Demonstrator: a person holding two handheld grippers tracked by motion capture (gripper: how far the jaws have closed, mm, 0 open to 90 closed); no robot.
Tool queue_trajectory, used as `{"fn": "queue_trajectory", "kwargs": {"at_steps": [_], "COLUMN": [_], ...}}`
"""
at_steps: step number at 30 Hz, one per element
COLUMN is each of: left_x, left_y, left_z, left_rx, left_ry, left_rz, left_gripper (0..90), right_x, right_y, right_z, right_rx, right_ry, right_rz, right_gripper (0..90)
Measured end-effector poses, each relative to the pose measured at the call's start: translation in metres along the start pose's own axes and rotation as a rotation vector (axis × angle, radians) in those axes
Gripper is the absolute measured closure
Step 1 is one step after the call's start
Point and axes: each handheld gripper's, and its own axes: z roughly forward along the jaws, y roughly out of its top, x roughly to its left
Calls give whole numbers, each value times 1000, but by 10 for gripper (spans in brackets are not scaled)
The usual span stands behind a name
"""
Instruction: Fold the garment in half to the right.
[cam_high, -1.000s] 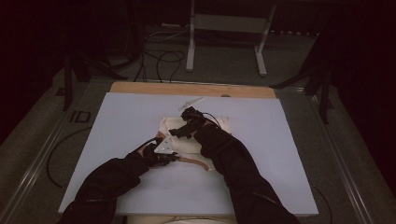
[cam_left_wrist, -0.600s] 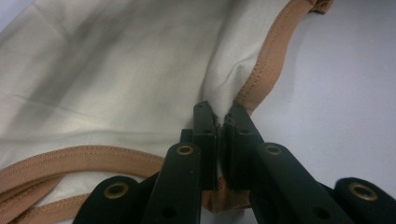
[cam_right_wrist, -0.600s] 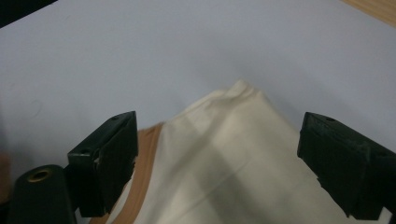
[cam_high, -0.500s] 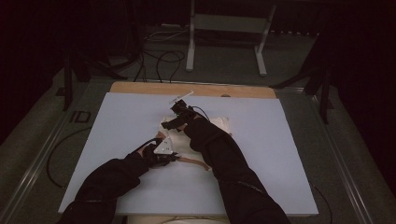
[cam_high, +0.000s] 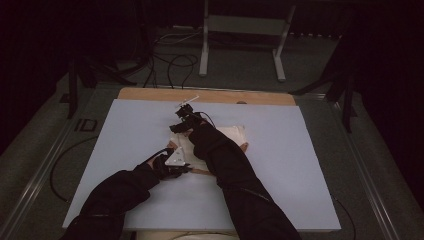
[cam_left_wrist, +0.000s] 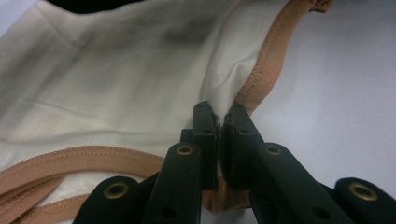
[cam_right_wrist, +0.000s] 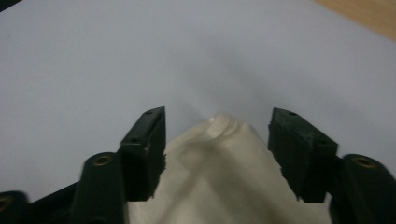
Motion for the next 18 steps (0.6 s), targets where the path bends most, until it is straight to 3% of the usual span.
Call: {"fn": "queue_trajectory", "kwargs": {"at_steps": [9,14,18], "left_x": [0,0,-1], "left_y": [0,0,2], "left_z": [0,0,0], "left_rx": [0,2,13], "left_ry": [-1,-2,0], "left_rz": [-3,-1,1], "left_gripper": [863,864,864], "right_x": [5,8,12], "right_y": [-3,-6,-6], "right_z": [16,23,24], "right_rx": [42,69,78], "right_ry": [2,6,-24], "right_rz": [15,-14,-52], "right_gripper": [444,508,581]}}
